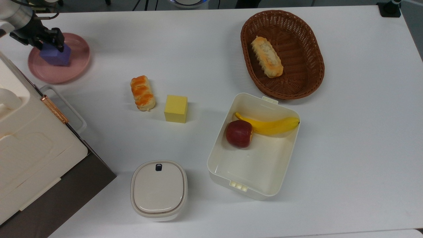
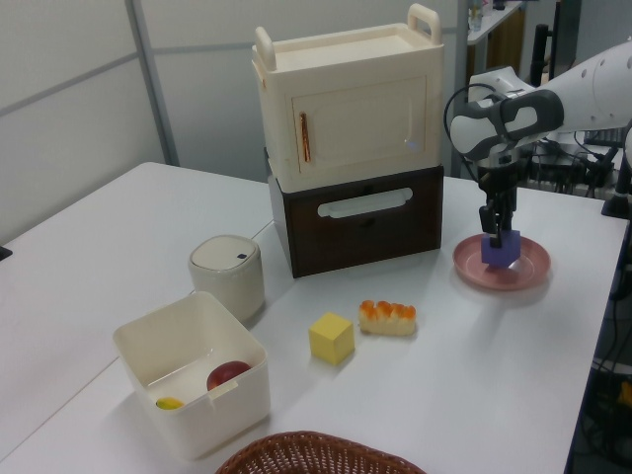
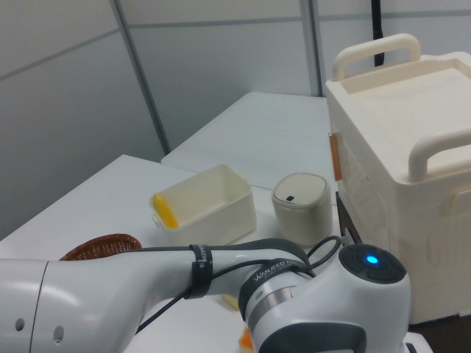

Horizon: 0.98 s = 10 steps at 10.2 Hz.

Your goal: Put the purple cube on a plate

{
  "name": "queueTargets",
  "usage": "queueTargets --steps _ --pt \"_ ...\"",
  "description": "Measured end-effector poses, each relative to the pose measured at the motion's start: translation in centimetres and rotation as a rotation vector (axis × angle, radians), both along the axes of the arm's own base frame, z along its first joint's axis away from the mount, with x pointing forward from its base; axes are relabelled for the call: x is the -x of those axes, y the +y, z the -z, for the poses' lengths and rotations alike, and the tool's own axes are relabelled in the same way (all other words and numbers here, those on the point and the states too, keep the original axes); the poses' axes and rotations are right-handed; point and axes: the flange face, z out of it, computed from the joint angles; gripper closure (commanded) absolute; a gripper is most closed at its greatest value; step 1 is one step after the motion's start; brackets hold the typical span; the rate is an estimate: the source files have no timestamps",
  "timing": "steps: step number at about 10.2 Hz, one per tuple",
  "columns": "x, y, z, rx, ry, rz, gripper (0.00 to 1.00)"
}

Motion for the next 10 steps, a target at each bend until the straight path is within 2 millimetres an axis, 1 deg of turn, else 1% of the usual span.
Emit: queueTargets --steps 1,2,3,4,5,6,7,8,9,10 --pt "-0.3 -0.2 -0.6 0.011 -0.010 -0.003 0.00" --pt "-0.9 -0.1 -2.0 0.027 -0.033 -0.010 0.00" --pt "-1.8 0.7 -4.2 0.031 -0.042 -0.025 0.00" --pt "-3.0 2.6 -7.3 0.029 -0.038 -0.035 0.00" --pt "-4.5 5.4 -10.5 0.033 -0.039 -0.031 0.00" --pt "-6.0 8.9 -13.0 0.050 -0.060 -0.029 0.00" --pt "-7.4 12.9 -14.6 0.057 -0.068 -0.038 0.00" --pt "-8.5 16.8 -15.8 0.062 -0.074 -0.046 0.00" --pt "-9.4 20.5 -16.8 0.069 -0.087 -0.052 0.00" --pt "-10.1 23.7 -17.4 0.074 -0.098 -0.064 0.00"
